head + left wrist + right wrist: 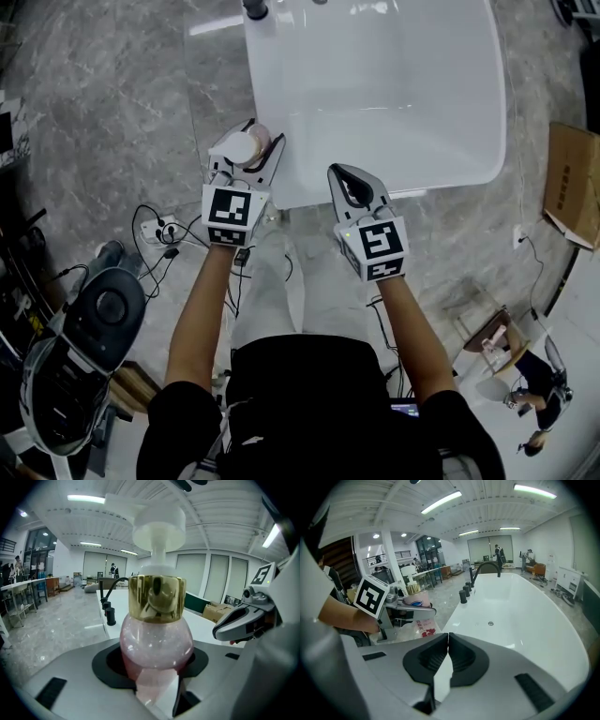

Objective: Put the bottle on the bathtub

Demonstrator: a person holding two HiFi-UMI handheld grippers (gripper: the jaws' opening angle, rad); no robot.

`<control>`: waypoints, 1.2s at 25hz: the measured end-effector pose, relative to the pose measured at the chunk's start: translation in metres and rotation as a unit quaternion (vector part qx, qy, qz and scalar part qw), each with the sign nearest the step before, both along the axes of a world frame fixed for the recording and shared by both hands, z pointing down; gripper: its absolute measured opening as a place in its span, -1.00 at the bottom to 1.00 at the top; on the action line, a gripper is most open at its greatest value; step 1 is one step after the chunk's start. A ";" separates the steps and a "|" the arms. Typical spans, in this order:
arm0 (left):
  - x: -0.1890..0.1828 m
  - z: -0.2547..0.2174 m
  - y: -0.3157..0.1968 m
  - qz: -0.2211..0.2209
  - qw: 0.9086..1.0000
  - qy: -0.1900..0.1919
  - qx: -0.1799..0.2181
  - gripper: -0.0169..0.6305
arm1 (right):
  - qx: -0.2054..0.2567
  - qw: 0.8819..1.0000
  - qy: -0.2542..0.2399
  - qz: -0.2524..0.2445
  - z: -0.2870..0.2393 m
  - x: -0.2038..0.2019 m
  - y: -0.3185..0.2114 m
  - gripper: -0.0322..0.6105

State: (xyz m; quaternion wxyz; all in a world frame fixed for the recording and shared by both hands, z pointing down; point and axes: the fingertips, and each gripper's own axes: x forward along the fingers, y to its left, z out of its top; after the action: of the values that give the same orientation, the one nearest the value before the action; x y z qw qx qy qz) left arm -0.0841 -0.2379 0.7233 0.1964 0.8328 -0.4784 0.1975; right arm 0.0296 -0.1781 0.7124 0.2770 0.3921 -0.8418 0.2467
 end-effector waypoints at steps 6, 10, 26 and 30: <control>0.005 0.007 -0.014 0.006 1.000 0.003 0.001 -0.24 | -0.015 1.000 0.003 0.004 0.015 -0.002 0.002 -0.82; 0.006 0.008 -0.020 0.002 1.000 0.014 0.007 -0.24 | -0.021 1.000 0.002 0.002 0.018 -0.007 0.001 -0.82; 0.021 0.005 -0.036 0.017 0.998 0.021 0.048 -0.26 | -0.034 0.999 0.008 -0.003 0.036 -0.005 0.000 -0.82; 0.022 0.009 -0.035 0.025 0.998 0.019 0.049 -0.26 | -0.038 0.999 0.006 -0.004 0.041 -0.007 -0.001 -0.82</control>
State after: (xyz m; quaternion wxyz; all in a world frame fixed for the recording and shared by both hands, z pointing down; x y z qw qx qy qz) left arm -0.0616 -0.2725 0.7325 0.1596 0.8566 -0.4629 0.1625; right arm 0.0225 -0.1788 0.7531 0.2978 0.3789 -0.8318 0.2753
